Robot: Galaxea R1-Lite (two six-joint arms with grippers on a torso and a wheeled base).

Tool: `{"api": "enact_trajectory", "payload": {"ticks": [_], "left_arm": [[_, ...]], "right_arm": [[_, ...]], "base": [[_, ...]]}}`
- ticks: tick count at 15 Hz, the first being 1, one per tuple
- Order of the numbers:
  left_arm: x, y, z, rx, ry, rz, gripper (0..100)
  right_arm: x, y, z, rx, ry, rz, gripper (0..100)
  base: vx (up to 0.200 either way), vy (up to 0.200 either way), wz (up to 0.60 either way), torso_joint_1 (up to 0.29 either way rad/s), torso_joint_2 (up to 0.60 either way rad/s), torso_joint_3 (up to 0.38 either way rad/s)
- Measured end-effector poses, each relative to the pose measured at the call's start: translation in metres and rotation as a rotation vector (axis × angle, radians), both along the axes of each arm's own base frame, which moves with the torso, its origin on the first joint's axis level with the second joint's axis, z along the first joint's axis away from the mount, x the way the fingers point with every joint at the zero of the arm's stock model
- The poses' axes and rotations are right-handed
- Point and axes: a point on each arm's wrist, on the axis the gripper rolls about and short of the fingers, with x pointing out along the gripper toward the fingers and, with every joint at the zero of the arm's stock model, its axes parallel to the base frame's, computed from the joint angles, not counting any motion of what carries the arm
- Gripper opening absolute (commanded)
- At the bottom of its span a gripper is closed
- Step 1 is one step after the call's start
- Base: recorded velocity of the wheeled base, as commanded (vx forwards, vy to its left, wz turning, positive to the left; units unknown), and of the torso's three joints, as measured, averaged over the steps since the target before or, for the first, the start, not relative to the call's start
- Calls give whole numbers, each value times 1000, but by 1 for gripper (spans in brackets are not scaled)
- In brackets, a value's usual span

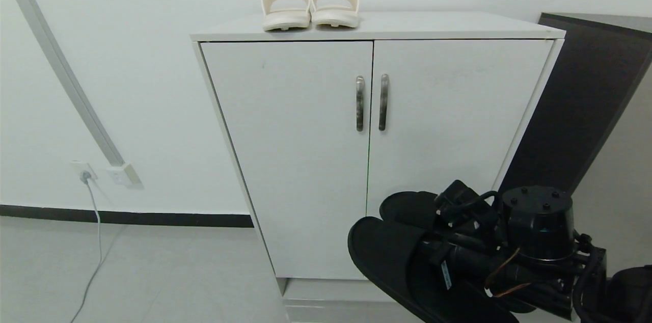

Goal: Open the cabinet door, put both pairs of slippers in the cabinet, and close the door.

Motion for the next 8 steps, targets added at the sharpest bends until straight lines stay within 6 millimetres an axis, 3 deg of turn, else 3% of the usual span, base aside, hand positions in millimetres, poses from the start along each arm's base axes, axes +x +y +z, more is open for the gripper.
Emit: {"api": "enact_trajectory", "payload": {"ticks": [8], "left_arm": [[0,0,0,-7,8,3,100]], "right_arm": [[-5,3,-2,-6,8,22,0]], "base": [[0,0,0,0,0,0]]}}
